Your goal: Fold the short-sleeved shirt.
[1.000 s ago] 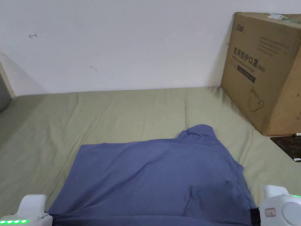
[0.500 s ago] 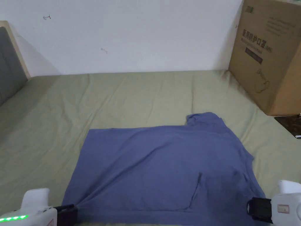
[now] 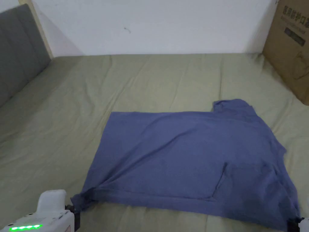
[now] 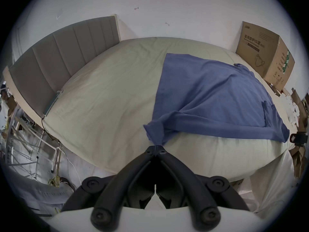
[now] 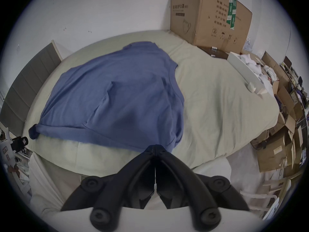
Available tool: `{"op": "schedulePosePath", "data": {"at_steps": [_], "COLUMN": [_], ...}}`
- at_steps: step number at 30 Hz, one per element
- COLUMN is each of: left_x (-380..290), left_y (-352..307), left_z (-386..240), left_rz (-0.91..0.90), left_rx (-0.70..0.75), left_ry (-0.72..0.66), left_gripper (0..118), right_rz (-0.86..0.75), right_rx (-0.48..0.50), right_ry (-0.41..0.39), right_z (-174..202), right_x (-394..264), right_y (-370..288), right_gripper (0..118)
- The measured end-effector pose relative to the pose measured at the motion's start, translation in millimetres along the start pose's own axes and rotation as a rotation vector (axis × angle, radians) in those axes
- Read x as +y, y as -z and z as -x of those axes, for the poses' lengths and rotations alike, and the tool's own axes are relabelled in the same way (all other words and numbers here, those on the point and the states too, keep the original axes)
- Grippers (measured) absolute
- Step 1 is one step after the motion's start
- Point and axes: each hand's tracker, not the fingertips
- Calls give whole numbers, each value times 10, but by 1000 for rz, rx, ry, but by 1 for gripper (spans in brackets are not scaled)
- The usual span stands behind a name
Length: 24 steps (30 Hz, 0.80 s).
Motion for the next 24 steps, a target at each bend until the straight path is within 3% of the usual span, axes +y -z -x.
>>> {"op": "schedulePosePath", "data": {"at_steps": [1,2,3,4,6,9,10,11,12,16,20,21,22,23,24], "left_x": [29,60,120,196,291,425,432,426,425,415,467,470,466,462,451], "left_y": [5,16,51,93,222,508,594,655,711,813,748,739,734,727,735], "left_z": [25,49,72,87,107,83,67,47,0,-111,-36,-12,9,19,25], "left_rz": [-15,-18,-15,-9,-12,34,58,73,97,150,129,130,128,126,128], "left_rx": [5,-3,0,-4,-5,-9,-27,-37,-53,-66,-58,-58,-58,-54,-58], "left_ry": [3,4,4,-8,-22,-16,-8,-3,6,71,40,31,26,25,25], "left_gripper": [16,49,66,75,80,73,55,9,2,3,3,3,3,3,3], "right_rz": [4,5,4,6,9,30,37,45,51,77,79,80,73,76,84], "right_rx": [4,3,-2,-3,-3,3,5,7,5,7,51,73,74,72,61], "right_ry": [2,0,-5,-15,-31,-30,-26,-24,-22,-8,-16,-12,-11,-14,-32], "right_z": [-9,8,14,17,42,48,62,61,55,-39,-62,-83,-110,-117,-119], "right_x": [18,33,57,80,110,128,119,114,104,91,137,165,189,224,264], "right_y": [4,8,12,24,57,127,147,166,182,254,260,273,293,324,355], "right_gripper": [0,0,0,0,0,0,0,0,0,0,0,13,43,86,92]}}
